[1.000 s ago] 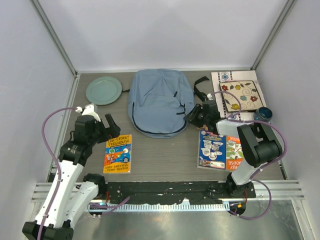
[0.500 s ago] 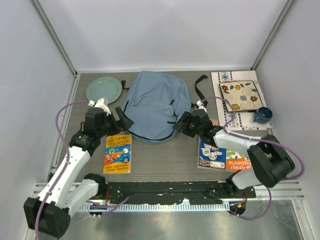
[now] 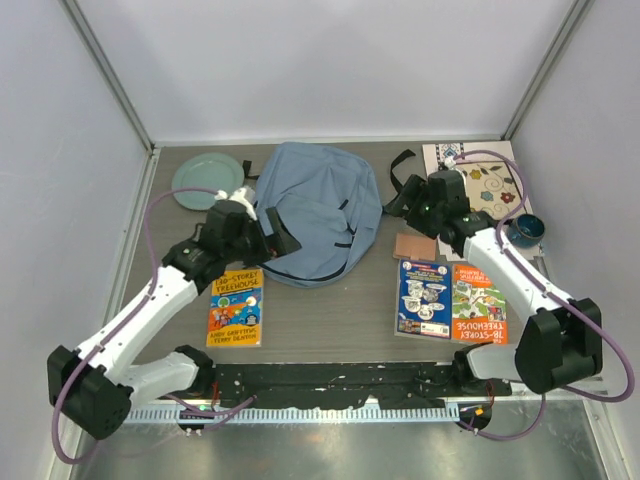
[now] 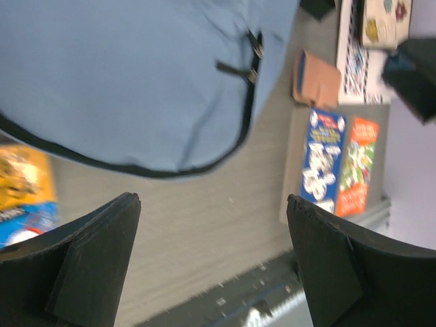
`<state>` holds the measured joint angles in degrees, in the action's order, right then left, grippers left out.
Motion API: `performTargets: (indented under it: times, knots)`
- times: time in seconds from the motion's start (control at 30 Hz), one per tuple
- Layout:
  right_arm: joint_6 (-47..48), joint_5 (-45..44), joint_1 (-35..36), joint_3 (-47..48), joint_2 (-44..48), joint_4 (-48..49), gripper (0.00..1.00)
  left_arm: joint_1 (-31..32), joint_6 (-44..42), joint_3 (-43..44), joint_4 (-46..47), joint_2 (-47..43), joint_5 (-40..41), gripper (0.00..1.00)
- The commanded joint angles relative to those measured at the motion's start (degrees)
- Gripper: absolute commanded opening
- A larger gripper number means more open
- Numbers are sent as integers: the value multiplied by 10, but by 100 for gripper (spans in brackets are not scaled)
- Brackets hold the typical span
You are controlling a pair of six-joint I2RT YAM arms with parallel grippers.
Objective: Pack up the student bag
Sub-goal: Move the student bag to the center of the board.
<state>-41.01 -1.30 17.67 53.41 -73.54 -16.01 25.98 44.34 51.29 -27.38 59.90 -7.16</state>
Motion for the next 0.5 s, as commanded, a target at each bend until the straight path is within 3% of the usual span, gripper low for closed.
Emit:
performTargets:
  times: [0.0, 0.17, 0.3, 0.47]
  knots:
    - [11, 63, -11, 114, -25, -162, 86, 107, 103, 50, -82, 41, -1, 93]
    - [44, 53, -14, 112, -31, -163, 87, 201, 193, -35, -64, 29, 87, 94]
    - [69, 31, -20, 58, -18, -106, 87, 215, 216, -151, -9, 16, 173, 94]
    - [60, 88, -29, 41, -9, -90, 87, 216, 213, -155, -16, 41, 231, 95]
